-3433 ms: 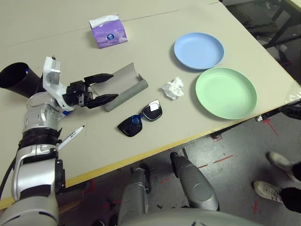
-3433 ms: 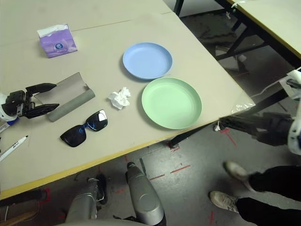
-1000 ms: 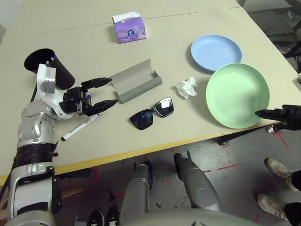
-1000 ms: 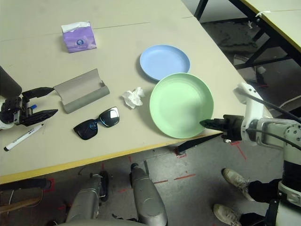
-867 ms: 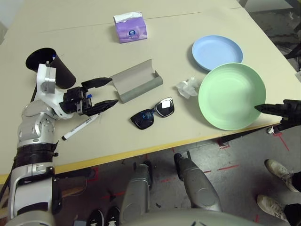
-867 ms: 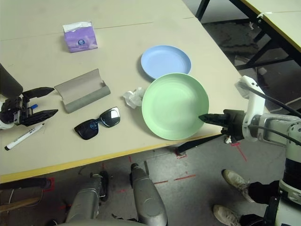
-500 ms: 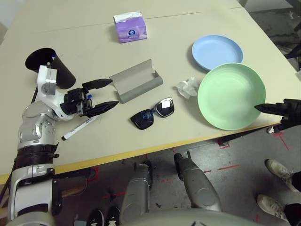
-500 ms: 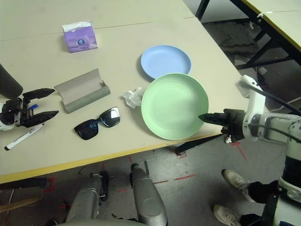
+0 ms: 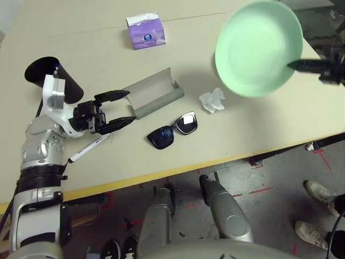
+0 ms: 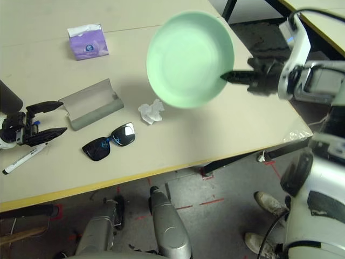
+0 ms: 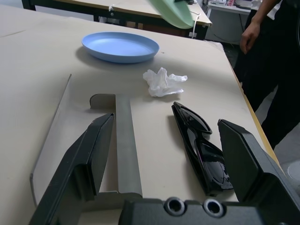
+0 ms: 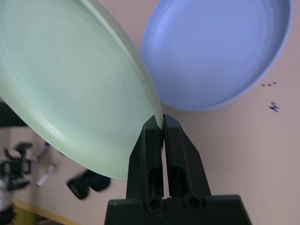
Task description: Organize and tidy the items on the table.
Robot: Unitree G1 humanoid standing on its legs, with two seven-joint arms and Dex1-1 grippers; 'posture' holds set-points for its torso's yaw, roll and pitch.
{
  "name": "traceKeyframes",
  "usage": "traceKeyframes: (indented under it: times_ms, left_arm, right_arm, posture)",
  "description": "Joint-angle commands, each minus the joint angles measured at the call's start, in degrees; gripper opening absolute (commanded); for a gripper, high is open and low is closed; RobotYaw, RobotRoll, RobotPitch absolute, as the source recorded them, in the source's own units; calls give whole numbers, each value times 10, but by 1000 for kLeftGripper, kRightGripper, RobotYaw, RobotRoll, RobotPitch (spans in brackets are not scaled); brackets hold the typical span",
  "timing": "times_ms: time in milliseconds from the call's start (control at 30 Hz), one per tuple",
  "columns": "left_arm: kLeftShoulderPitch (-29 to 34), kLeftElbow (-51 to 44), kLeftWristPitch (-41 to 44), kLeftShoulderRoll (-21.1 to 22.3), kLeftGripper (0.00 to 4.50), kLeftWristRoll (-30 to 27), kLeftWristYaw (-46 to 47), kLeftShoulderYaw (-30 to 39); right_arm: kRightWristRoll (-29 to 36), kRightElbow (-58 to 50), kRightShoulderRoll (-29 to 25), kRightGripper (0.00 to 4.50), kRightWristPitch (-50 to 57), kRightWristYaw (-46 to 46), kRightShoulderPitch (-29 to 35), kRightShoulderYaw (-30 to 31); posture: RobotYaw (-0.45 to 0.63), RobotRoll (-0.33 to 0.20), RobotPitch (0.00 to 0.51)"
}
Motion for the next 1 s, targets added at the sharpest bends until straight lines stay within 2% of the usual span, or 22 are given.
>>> traceKeyframes:
  times_ms: [33, 267, 467, 667, 1000]
  left_arm:
    - [14, -12, -13, 0, 4500, 1, -6, 1]
    - [20, -24, -20, 7, 4500, -5, 4, 16]
    - [52, -58, -19, 7, 4500, -12, 17, 26]
    - [68, -80, -19, 13, 4500, -23, 37, 47]
    - [94, -99, -20, 13, 4500, -28, 45, 56]
  right_arm:
    - [-46, 86, 17, 21, -43, -23, -34, 3]
    - [-124, 241, 45, 21, -193, -55, -85, 9]
    - [-153, 336, 61, 21, -313, -85, -121, -5]
    - [-171, 368, 67, 21, -346, -85, -127, -5]
    - [-193, 375, 71, 21, -330, -66, -126, 4]
  posture:
    - [-279, 0, 273]
    - [-245, 0, 275]
    - [-216, 0, 284]
    - [-195, 0, 296]
    - [-184, 0, 307]
